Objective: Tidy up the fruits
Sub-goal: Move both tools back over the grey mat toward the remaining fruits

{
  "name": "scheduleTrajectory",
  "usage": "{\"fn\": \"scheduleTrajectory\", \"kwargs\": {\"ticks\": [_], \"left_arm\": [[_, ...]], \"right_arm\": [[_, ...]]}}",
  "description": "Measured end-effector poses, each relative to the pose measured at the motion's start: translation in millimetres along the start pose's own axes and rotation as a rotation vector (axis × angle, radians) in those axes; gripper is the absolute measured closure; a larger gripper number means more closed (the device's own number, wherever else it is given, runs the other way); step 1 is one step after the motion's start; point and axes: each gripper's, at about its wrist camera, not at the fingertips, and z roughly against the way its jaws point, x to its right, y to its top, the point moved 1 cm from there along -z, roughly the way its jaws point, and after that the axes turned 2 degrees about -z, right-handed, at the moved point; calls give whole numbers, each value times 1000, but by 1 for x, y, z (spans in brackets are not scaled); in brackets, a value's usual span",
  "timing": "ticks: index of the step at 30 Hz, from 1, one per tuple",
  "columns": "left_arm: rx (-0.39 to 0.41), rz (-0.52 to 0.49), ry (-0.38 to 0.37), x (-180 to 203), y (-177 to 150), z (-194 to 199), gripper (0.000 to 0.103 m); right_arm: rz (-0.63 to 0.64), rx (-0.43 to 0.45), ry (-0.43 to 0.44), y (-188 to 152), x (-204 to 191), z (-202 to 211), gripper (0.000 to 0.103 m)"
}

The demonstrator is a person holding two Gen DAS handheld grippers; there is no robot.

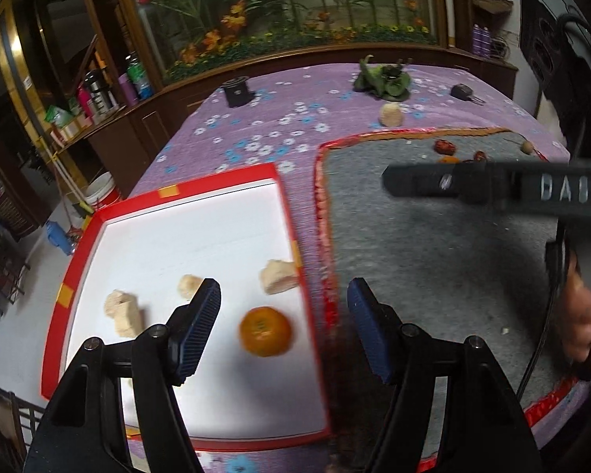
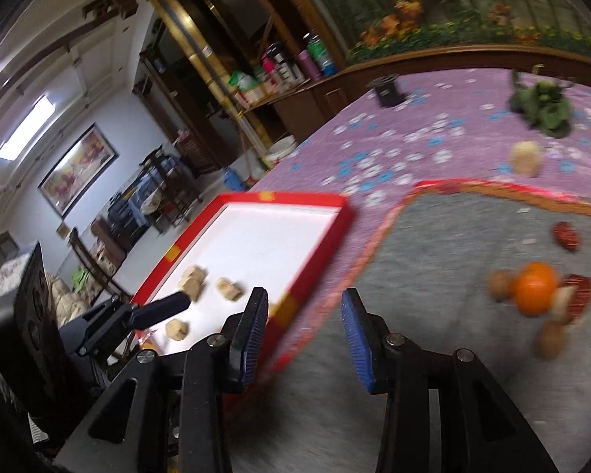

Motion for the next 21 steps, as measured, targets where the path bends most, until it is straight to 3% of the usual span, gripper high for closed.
{"fn": "scheduleTrajectory", "kwargs": {"ticks": [7, 12, 15, 21], "left_arm": [[-11, -52, -60, 33, 6, -1, 35], [-16, -82, -78, 52, 10, -2, 35], [-20, -107, -92, 66, 11, -2, 35], [-25, -134, -90, 76, 13, 0, 35]], "right_arm": [[-132, 120, -154, 6, 90, 76, 57], [-255, 134, -169, 2, 140, 102, 57], [-291, 117, -122, 3, 148, 95, 57], [-259, 30, -137, 9, 127, 63, 57]]}}
